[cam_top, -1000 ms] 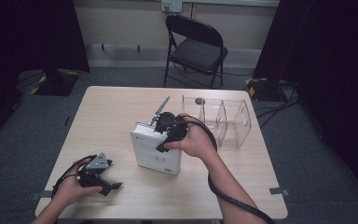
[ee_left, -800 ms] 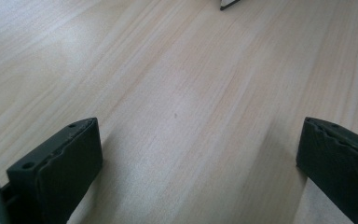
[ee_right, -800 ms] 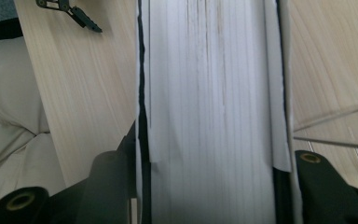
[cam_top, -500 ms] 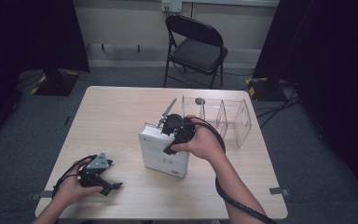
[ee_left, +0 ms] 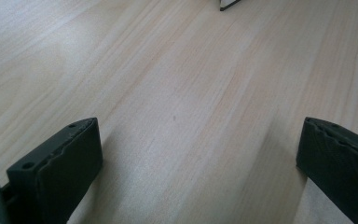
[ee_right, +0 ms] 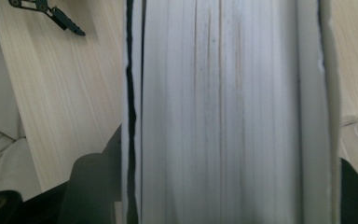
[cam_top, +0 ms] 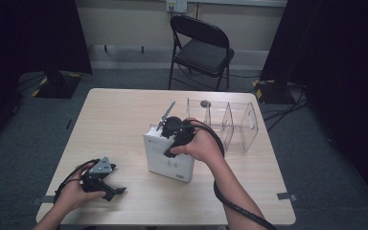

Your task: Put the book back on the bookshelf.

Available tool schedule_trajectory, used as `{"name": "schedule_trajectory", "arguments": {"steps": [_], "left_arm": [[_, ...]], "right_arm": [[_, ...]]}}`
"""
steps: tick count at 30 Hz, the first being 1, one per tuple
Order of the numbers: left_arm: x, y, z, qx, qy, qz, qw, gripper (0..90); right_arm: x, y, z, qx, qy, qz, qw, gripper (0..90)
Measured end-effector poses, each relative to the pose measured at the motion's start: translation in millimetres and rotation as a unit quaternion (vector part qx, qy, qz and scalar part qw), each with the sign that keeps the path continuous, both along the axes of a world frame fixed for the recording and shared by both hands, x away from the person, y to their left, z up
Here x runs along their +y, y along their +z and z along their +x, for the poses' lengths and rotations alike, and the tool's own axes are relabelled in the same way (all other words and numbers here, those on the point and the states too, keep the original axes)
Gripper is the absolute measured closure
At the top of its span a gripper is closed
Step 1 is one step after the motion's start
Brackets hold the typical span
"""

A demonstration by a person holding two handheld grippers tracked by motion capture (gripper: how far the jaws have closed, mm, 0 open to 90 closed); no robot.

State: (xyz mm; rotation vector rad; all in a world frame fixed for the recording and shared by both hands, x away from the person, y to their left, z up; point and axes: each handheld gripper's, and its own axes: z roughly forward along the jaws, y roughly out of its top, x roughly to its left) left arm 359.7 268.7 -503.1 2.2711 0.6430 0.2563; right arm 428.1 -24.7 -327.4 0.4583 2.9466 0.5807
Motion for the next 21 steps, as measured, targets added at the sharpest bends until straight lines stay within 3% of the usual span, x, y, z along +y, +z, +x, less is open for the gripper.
{"name": "schedule_trajectory", "arguments": {"steps": [6,15,21], "left_arm": [[-0.4,0.4,0.2,0.001,0.0,0.003,1.0,0.0],[-1.2,0.5,0.1,-0.001,0.001,0.004,1.0,0.0],[-1.1,0.3,0.3,0.0,0.0,0.002,1.0,0.0]], "right_arm": [[0.6,-1.8,1.2,0.02,-0.007,0.009,0.9997,40.1],[1.3,-2.2,-2.2,0.015,-0.005,0.008,0.9998,43.9],[2.0,-2.2,-4.8,0.015,-0.031,0.014,0.9993,46.7]]}}
